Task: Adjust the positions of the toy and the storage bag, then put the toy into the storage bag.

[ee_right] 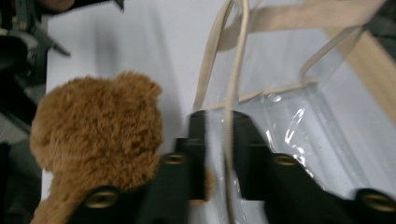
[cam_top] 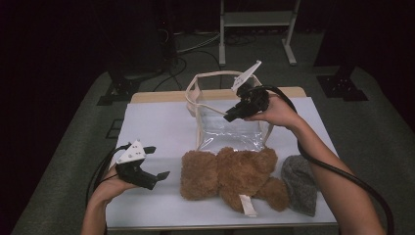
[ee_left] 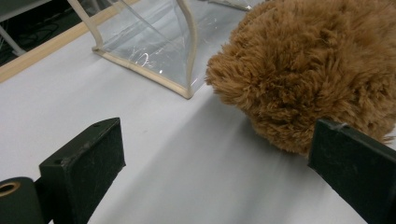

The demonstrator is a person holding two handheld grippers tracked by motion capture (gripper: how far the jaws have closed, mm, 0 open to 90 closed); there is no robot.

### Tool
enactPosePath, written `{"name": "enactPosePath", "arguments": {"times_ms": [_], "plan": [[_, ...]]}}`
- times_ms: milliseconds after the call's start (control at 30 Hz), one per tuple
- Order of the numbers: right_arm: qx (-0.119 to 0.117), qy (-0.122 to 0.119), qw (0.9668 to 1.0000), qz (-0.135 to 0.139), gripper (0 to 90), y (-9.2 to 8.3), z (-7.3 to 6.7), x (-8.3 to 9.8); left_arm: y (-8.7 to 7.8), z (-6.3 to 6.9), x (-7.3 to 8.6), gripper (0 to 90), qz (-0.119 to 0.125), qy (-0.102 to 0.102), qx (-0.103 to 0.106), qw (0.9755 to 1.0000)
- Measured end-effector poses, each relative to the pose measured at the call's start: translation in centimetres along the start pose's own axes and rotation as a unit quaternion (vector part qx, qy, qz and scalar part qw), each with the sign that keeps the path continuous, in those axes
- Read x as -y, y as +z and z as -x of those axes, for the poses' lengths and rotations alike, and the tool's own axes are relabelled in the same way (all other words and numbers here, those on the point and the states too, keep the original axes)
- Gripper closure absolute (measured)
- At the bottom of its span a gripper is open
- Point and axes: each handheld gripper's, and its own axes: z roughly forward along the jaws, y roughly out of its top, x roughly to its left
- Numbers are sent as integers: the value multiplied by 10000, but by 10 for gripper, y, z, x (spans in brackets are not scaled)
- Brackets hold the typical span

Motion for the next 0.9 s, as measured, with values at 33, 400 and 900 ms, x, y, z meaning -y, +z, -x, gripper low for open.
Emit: {"name": "enactPosePath", "arguments": {"times_ms": [33,400,900], "plan": [[56,35,9999,85,690,-3,0,0,0,0,0,31,10,-5,0,10000],[123,-184,9979,602,459,-32,-22,9,-2,5,-1,31,37,19,-7,10000],[-417,-449,9971,456,376,-16,-61,32,-4,2,3,31,7,-41,-30,10000]]}}
